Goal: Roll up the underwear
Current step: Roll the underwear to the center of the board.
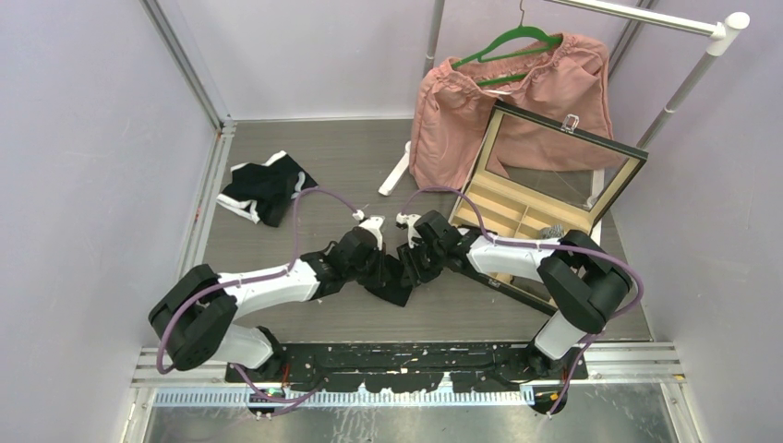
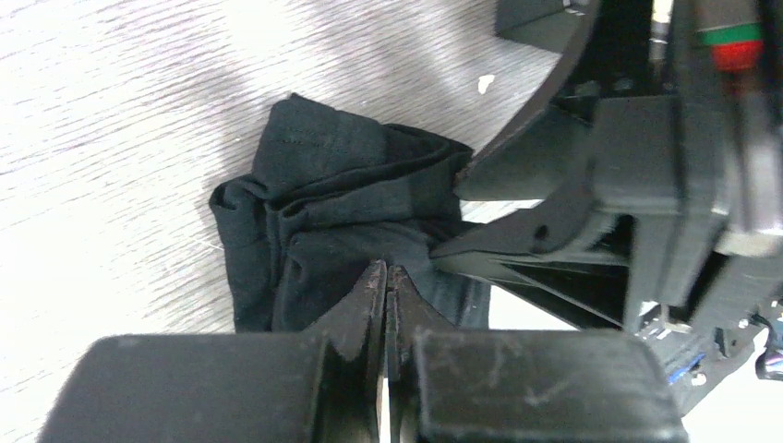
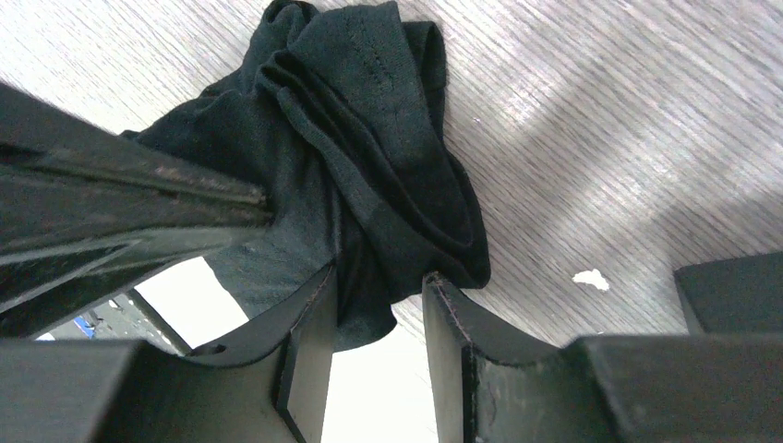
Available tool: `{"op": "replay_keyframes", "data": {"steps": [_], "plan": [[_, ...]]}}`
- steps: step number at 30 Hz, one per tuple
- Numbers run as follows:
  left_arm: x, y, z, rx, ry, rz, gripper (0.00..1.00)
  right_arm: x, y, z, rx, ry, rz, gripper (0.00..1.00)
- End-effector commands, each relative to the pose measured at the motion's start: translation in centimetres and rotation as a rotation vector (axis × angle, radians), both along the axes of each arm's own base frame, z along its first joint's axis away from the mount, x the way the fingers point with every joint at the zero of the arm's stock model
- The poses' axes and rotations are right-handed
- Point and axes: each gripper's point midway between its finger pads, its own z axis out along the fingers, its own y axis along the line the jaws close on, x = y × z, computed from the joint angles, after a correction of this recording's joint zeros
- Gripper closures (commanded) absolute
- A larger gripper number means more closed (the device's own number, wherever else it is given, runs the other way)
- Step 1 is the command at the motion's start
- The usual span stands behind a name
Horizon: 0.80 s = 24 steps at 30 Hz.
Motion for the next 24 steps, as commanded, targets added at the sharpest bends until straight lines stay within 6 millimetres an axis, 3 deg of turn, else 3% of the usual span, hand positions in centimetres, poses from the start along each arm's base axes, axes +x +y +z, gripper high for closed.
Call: {"op": "replay_keyframes", "data": {"steps": [1,9,19,24], "plan": [[1.5,-0.1,0.2,0.021,-0.039,0.018,0.99,-1.0,-2.3,-2.5,-0.123,0.028,0.021,0.56],[-0.5,1.9,-2.8,0.065,0.030,0.034,0.99,-0.3,-2.0,-1.3,-0.095,-0.013,0.000,0.53],[-2.1,3.6,-5.5,0.083,0.095,0.081,0.99,0.8,-0.7,5.1,0.078,-0.176,-0.009,0.45],[-2.1,4.3,-5.7,0.110,0.099,0.111,0.99,2.5,-1.7,8.5,0.136,-0.390,-0.070,0.48]]}}
